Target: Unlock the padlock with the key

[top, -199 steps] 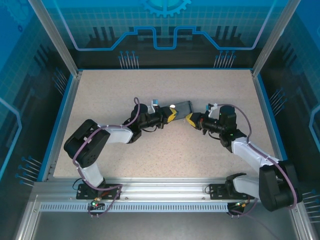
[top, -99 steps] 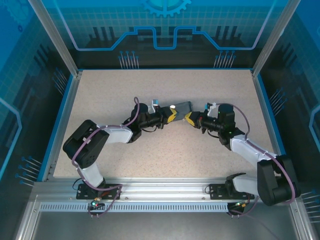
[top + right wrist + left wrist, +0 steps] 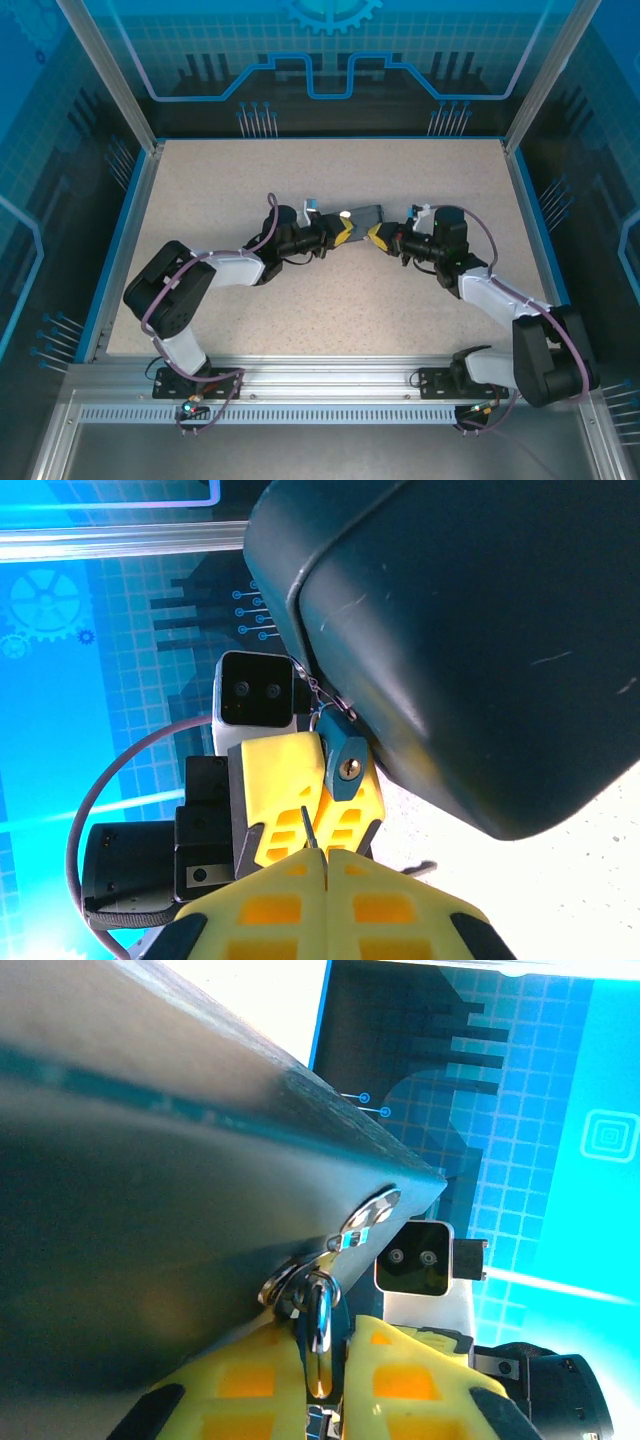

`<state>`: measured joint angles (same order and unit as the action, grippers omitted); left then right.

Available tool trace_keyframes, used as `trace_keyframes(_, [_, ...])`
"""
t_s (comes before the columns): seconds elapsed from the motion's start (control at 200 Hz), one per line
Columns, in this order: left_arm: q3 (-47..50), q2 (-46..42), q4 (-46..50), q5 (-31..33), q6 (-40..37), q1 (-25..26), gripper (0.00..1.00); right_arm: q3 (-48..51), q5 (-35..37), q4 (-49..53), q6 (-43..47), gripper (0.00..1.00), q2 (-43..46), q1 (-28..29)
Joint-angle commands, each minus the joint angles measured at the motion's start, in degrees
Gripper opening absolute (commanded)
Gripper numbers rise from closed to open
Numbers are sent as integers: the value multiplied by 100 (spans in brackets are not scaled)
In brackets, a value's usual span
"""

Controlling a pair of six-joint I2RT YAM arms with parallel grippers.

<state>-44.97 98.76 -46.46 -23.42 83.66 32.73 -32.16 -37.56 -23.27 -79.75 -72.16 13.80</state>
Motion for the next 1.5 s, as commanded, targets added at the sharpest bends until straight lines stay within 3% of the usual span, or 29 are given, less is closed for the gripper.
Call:
trace_keyframes(0.0, [-245,-274,-151,-97,-179,-69,0,-168,-23,-167,-29,0,-61,80])
trace_keyframes(0.685, [-157,-638,337,-187,-412,-244,0,-397,14,-324,-106,0,-391,319])
trace_keyframes(1.496, [-198,-585,243,-222,-348,-232,0,-308,121,-323,-50,0,-501,404])
